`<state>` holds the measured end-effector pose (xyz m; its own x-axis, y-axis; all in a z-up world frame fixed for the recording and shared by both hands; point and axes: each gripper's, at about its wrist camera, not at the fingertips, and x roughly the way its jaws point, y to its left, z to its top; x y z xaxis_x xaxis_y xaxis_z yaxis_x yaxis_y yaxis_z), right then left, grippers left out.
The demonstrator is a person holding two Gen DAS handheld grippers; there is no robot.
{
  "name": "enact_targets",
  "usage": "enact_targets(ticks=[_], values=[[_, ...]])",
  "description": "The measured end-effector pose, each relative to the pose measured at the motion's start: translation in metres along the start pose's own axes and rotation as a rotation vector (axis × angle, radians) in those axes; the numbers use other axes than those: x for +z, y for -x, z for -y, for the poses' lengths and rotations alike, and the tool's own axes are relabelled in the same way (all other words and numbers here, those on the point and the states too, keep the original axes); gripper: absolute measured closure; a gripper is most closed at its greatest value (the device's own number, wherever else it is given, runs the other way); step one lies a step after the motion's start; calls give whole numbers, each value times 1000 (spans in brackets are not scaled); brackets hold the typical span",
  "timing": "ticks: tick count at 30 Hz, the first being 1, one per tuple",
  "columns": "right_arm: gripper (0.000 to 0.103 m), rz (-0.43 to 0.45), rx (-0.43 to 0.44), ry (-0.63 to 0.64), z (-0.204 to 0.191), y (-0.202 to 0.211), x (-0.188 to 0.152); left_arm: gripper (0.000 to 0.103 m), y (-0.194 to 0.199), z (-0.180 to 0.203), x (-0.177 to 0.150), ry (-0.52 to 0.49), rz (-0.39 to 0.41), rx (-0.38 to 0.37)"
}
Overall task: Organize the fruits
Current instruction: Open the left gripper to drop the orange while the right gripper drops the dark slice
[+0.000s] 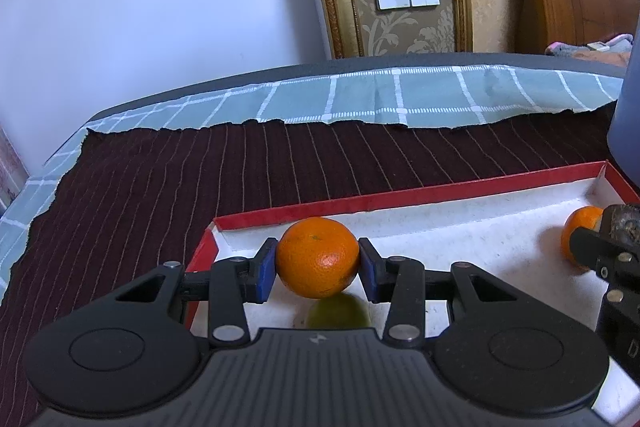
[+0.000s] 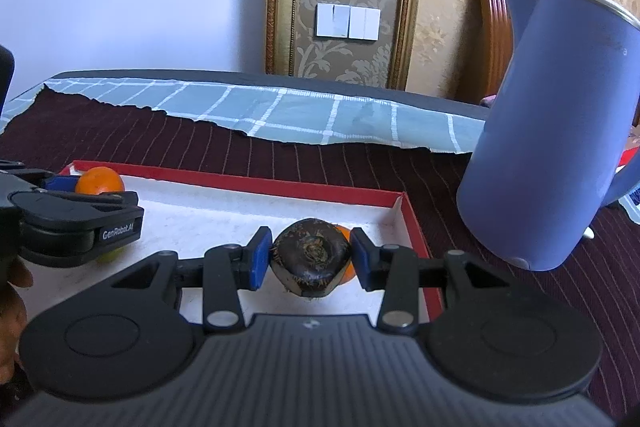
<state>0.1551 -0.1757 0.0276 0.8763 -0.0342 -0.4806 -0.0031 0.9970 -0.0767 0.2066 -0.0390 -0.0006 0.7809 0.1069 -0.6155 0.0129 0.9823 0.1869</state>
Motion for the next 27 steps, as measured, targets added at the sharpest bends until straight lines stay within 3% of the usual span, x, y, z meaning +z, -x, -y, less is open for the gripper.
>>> enact_targets(ticks=[8, 10, 15, 27], values=[[63, -32, -5, -26, 5, -11, 5, 61, -4, 0, -1, -4, -18, -5], [56, -44, 4, -26, 5, -13, 5, 58, -4, 0, 0, -5, -11, 0], [54, -27, -10, -23, 6, -10, 5, 45, -2, -1, -1, -2, -10, -2], [50, -2, 5, -31, 7, 5, -2, 45, 11, -4, -8, 9, 0, -3]])
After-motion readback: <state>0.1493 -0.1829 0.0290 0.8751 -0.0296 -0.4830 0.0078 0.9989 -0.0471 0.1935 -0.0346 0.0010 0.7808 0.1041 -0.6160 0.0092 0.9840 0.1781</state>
